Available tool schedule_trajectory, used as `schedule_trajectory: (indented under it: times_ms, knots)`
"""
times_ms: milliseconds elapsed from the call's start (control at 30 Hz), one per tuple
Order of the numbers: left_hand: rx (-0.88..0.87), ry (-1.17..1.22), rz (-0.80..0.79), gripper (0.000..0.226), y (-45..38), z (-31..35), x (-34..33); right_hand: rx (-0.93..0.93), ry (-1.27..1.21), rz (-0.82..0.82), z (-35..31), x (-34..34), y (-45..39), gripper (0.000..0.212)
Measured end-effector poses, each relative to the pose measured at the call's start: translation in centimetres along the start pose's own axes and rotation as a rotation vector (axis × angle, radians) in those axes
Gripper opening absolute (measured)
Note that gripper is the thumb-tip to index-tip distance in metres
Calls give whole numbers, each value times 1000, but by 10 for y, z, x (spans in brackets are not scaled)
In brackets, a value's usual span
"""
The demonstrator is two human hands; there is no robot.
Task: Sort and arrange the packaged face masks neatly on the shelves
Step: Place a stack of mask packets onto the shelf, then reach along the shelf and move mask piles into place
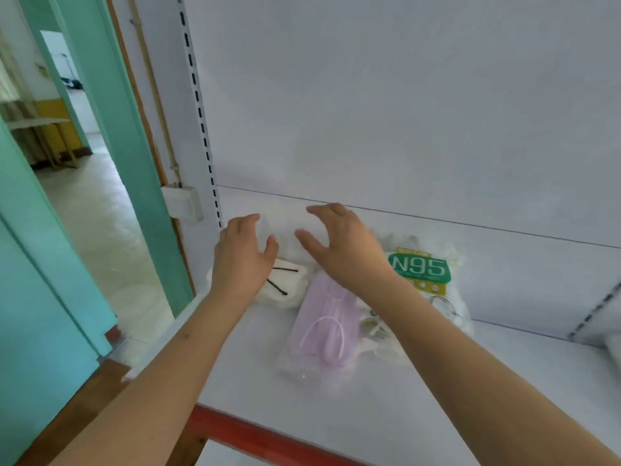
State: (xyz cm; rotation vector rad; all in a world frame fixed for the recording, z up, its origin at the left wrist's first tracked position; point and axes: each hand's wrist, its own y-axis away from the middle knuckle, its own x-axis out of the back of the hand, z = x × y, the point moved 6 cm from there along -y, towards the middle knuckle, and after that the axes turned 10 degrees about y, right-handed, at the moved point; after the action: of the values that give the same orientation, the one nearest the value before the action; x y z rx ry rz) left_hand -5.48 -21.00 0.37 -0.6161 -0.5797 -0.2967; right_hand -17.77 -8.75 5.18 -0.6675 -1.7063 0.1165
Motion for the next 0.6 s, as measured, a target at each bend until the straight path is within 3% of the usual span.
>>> schedule_trajectory:
  times_ms: [100, 200, 400, 500, 600]
  knots:
    - [-192, 125, -86, 45, 31, 101, -38, -137, -29, 274, 62, 83, 22, 49]
    - [-388, 289, -242, 43, 87, 201, -90, -349, 24, 380, 150, 149, 68, 51]
    - [-677, 448, -698, 47, 238, 343, -213, -804, 161, 478, 304, 252, 244, 51]
    - [-703, 491, -895, 46, 301, 381, -259, -1025, 209, 489, 354, 282, 348, 47]
    - [-675, 521, -977, 46, 340, 409, -293, -1185, 248, 448, 392, 301, 431, 38]
